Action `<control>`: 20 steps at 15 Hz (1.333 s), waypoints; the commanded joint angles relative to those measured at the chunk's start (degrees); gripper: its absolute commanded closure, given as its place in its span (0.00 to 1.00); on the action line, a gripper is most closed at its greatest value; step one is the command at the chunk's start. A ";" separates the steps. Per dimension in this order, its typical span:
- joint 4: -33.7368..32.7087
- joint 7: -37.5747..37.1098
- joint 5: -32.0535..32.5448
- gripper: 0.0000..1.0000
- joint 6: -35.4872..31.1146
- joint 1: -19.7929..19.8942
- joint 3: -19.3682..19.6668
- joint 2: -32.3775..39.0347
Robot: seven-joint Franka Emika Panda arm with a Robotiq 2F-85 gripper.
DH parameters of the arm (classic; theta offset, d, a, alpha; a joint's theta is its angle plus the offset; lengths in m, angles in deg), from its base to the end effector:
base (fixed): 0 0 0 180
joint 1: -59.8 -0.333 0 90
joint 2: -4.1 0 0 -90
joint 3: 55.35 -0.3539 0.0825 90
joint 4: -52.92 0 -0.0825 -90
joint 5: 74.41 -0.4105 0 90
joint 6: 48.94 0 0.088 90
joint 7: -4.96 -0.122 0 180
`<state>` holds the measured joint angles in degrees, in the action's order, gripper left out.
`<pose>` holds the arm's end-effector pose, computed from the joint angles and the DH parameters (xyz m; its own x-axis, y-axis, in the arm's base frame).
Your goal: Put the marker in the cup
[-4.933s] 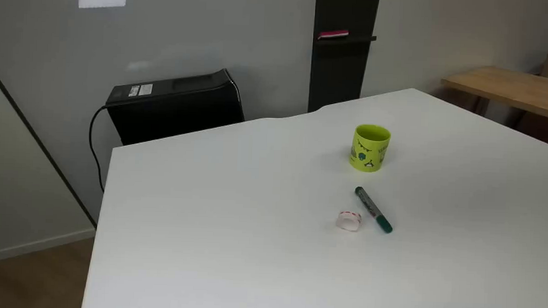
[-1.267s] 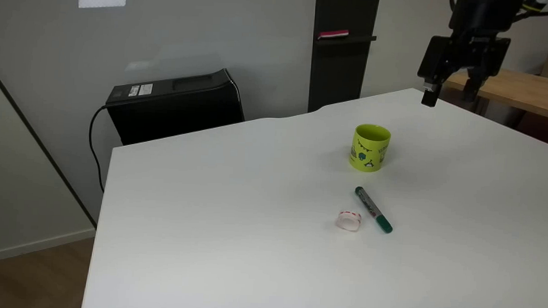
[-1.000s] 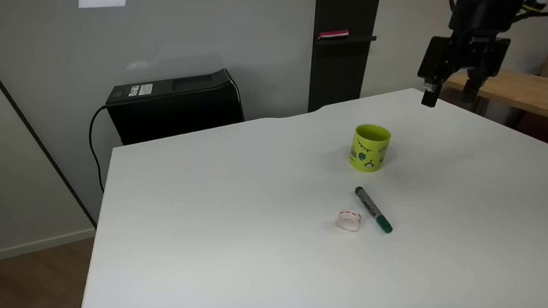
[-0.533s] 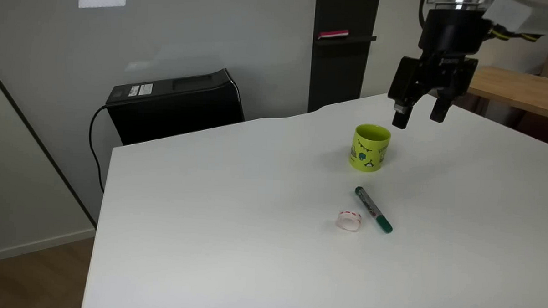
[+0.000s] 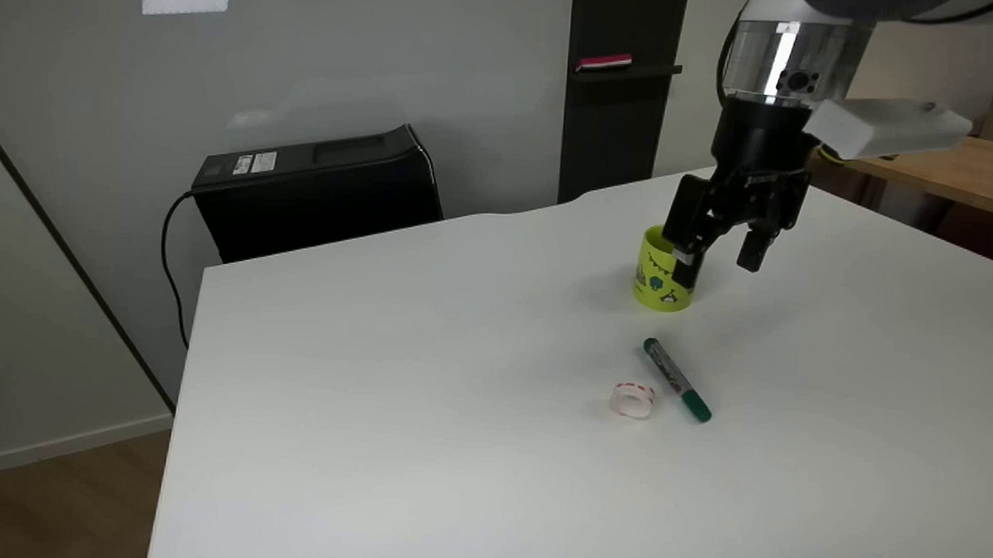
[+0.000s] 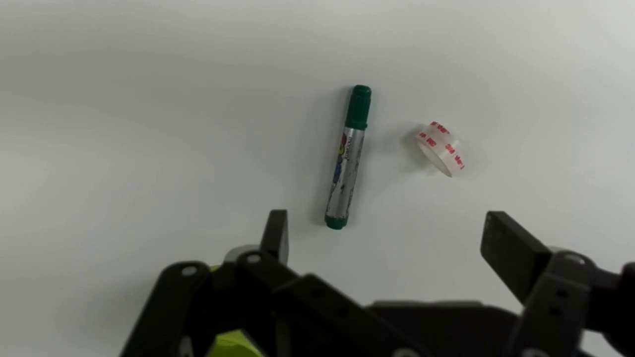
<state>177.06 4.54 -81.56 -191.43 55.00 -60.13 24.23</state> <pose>0.5819 0.0988 0.2279 0.9977 0.0568 -0.0371 0.0528 -0.9935 -0.1010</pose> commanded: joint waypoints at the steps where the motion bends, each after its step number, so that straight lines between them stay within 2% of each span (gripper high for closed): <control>1: -4.58 -2.72 0.65 0.00 -2.40 0.26 1.34 6.42; 7: -8.24 -3.81 0.33 0.00 -3.30 -0.20 1.60 12.90; 13: -9.87 -5.46 0.46 0.00 -4.63 -2.20 1.35 16.39; 20: -8.83 -11.60 0.96 0.00 -12.76 -6.64 2.88 18.55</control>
<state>168.88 -2.09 -81.57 -200.76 50.65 -58.68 41.56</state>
